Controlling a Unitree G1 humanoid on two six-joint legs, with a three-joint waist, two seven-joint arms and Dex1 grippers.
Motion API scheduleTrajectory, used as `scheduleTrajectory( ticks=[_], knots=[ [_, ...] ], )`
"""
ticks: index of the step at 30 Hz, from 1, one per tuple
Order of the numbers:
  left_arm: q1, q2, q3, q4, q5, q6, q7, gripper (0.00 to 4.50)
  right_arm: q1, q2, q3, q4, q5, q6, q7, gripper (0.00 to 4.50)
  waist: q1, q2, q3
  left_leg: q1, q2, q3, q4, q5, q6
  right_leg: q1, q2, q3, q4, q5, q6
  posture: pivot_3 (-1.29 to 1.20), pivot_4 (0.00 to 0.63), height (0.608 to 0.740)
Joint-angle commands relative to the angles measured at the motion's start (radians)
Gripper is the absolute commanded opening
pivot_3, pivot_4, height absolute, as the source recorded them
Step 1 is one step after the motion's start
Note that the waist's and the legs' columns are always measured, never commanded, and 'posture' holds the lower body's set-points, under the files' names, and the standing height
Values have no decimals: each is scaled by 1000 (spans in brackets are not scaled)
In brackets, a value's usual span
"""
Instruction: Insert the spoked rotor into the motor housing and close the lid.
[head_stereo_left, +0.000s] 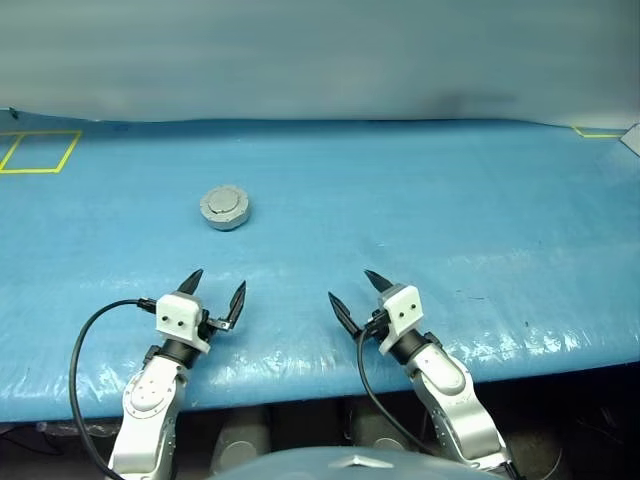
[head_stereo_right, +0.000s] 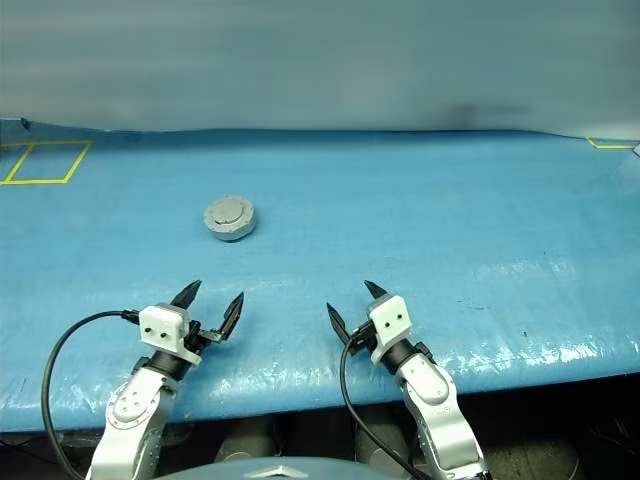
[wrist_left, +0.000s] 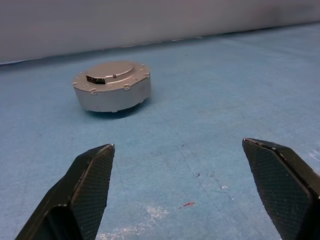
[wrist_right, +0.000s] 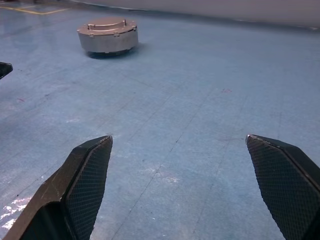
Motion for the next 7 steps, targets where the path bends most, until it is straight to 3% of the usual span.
scheduleTrajectory(
  ticks=[1, 7],
  knots=[
    [-5, -3, 9, -2, -11, -15, -3, 4475, -1, 3, 2, -7, 4, -15, 8, 4500, 0, 0, 0, 0, 0, 0, 0, 0, 0, 0, 0, 0, 0, 0, 0, 0, 150, 740],
    [-5, -2, 11, -5, -11, -11, -5, 4475, -3, 6, 1, -4, -1, -17, 3, 4500, 0, 0, 0, 0, 0, 0, 1, 0, 0, 0, 0, 0, 1, 0, 0, 0, 150, 740]
  ],
)
